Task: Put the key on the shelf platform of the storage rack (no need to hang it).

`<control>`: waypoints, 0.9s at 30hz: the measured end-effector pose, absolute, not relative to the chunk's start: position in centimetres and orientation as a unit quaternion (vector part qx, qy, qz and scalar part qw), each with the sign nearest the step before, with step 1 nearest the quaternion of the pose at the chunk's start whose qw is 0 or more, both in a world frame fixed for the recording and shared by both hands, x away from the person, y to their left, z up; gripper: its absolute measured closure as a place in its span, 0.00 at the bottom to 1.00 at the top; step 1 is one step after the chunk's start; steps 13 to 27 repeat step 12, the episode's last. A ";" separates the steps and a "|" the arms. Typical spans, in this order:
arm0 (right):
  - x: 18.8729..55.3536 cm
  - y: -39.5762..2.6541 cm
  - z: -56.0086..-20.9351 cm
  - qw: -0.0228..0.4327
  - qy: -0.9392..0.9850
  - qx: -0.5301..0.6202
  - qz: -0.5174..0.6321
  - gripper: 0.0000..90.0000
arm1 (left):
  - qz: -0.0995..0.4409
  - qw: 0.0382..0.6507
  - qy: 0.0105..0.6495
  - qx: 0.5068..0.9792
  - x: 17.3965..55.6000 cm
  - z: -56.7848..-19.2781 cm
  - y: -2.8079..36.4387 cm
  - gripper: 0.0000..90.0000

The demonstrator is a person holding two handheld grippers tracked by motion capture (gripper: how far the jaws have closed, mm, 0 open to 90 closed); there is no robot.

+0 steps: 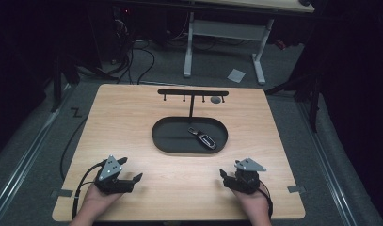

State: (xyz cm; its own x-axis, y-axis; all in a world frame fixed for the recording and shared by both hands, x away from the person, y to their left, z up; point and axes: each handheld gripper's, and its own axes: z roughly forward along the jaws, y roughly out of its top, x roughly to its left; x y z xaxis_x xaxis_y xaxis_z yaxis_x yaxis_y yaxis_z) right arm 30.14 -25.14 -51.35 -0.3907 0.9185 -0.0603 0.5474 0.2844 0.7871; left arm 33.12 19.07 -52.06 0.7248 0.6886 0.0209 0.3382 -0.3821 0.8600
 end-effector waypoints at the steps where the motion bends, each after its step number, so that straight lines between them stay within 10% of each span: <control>1: 29.3 -25.2 -51.7 0.275 0.745 0.487 0.362 0.31 | 0.191 0.456 0.317 0.809 33.1 -52.1 19.0 0.18; 27: 28.7 -25.9 -52.3 0.270 0.736 0.490 0.381 0.27 | 0.189 0.451 0.313 0.814 33.0 -52.2 18.6 0.18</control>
